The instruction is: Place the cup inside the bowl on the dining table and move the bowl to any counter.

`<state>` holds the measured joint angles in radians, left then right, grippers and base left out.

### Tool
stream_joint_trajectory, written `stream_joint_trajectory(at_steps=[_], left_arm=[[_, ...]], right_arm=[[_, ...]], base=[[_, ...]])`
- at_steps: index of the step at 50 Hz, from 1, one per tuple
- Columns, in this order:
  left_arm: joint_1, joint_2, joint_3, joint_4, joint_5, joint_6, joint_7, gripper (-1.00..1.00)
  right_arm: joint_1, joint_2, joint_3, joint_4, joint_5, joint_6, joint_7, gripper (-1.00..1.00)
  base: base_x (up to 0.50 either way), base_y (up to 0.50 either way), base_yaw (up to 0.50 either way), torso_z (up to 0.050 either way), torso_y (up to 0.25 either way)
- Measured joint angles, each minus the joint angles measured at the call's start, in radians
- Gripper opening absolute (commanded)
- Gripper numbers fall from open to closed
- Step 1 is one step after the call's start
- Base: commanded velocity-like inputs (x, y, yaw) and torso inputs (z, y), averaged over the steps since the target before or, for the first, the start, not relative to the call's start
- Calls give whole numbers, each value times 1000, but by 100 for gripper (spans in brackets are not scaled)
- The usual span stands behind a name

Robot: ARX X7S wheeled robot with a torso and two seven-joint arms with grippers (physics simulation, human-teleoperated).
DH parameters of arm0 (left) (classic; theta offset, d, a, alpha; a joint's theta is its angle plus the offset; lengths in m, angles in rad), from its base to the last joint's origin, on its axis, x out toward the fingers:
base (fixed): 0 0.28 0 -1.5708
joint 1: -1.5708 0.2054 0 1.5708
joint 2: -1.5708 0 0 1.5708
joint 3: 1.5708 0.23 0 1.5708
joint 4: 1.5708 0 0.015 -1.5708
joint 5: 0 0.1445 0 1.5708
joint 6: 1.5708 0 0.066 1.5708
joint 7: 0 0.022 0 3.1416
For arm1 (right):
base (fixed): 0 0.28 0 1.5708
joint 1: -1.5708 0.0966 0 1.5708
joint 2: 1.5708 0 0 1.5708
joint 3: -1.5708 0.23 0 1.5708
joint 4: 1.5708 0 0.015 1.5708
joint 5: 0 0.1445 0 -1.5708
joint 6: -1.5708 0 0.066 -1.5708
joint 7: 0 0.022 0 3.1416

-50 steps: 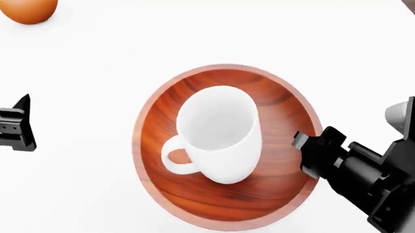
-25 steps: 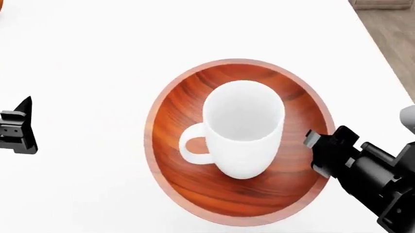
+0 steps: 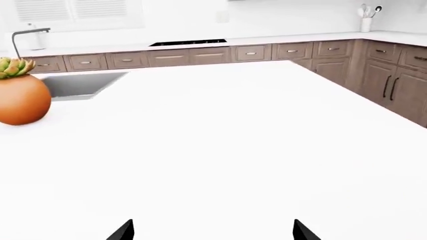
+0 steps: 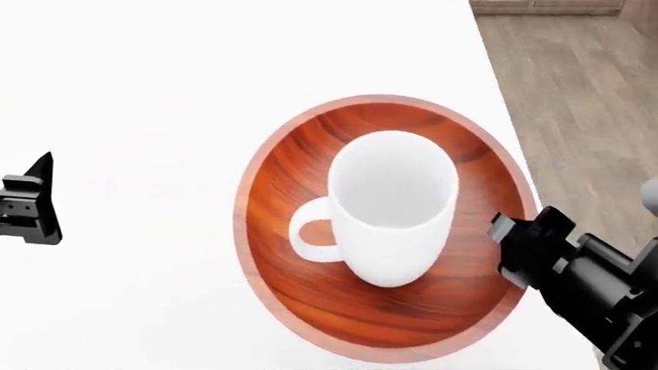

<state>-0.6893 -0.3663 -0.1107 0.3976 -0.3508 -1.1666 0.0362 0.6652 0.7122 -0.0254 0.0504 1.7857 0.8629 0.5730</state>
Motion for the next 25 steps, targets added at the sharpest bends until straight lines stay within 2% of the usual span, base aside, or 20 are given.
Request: stream_joint_trajectory(at_steps=[25], left_arm=[[4, -2, 4, 4, -10, -1, -5, 100]], right_arm=[[-45, 3, 22, -12, -10, -28, -30, -100]], base=[[0, -500, 0, 0, 1]])
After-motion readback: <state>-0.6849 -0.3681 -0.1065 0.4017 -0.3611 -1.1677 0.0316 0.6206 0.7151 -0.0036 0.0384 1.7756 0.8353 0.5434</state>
